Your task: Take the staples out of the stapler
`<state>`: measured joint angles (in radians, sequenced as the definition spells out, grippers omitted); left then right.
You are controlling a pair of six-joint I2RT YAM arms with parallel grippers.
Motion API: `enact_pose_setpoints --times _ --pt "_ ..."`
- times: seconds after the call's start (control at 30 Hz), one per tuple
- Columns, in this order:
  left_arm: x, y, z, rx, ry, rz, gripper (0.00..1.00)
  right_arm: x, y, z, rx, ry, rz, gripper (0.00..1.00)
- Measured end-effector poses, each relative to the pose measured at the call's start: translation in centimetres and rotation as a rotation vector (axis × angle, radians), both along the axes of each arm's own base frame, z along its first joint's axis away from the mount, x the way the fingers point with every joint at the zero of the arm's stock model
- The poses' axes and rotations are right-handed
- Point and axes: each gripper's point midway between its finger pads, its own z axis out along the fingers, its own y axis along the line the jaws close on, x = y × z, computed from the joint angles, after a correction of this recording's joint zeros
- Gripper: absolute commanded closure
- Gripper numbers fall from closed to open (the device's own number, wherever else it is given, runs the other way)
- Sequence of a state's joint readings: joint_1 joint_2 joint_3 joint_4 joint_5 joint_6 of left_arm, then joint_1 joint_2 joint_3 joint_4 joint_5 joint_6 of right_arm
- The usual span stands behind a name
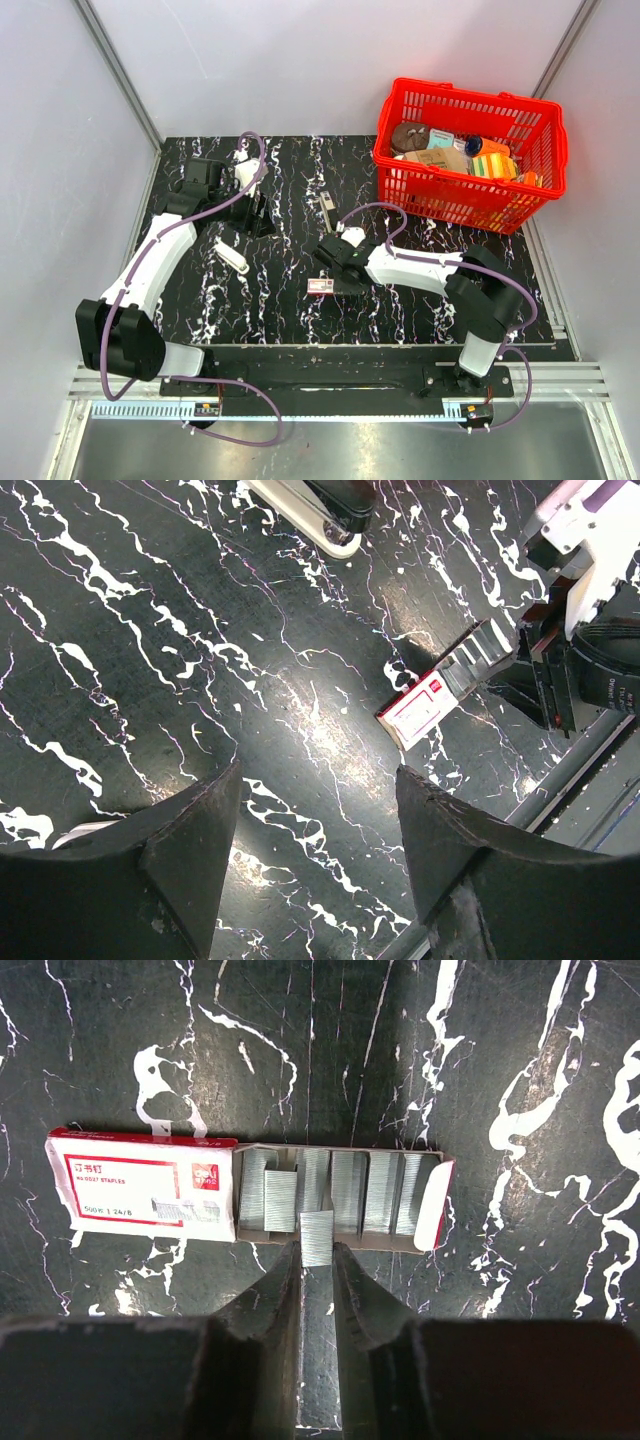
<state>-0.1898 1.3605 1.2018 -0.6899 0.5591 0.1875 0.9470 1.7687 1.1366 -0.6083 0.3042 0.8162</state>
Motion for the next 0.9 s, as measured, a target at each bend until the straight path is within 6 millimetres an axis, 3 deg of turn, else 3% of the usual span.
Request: enact_pose_setpoints --times 0.2,0.7,0.9 --pt "-0.1 0.0 0.2 -0.001 -0.005 -0.002 0.33 0.0 0.0 0.0 0.000 0.000 -0.001 0.73" --pt "-0.3 -0.4 0.2 -0.001 -0.005 -0.013 0.33 0.0 0.0 0.0 0.001 -0.001 -0.001 0.72" --pt "-0.3 -0.5 0.1 0.006 -0.010 -0.021 0.32 0.0 -0.2 1.8 0.041 -0.033 -0.007 0.77"
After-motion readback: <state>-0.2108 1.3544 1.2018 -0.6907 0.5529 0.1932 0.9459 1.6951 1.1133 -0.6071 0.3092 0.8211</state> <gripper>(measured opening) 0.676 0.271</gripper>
